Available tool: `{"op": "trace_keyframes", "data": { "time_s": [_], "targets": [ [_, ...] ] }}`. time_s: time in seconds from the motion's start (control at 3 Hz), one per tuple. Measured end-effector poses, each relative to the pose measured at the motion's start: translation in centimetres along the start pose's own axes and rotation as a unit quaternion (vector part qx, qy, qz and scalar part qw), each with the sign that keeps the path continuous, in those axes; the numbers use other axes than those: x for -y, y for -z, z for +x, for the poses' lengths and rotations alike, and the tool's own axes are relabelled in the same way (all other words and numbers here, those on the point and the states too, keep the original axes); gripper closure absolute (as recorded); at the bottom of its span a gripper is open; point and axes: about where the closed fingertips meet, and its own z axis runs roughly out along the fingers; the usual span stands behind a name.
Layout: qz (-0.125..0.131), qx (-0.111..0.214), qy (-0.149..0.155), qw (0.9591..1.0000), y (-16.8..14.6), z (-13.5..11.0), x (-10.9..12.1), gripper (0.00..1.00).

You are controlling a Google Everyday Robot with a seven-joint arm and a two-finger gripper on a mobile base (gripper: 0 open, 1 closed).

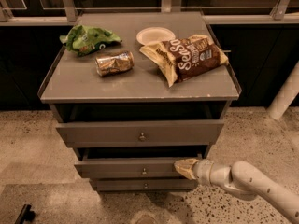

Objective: Close middle drawer

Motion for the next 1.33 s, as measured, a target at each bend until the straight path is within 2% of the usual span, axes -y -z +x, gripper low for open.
{"op": "trace_keyframes", "data": {
  "time_s": [0.33, 0.67, 1.0, 1.33],
  "targets": [
    [0.012, -0.010, -0.004, 0.9999, 0.0, 0.9, -0.7, 1.00],
    [0.020, -0.018, 0.003, 0.9996, -1.6, 1.5, -0.2, 1.00],
    [0.027, -0.008, 0.020, 0.9994, -4.6, 0.0, 1.6, 1.00],
    [0.025, -0.009, 0.018, 0.9995, -4.6, 0.0, 1.5, 1.00]
  ]
}}
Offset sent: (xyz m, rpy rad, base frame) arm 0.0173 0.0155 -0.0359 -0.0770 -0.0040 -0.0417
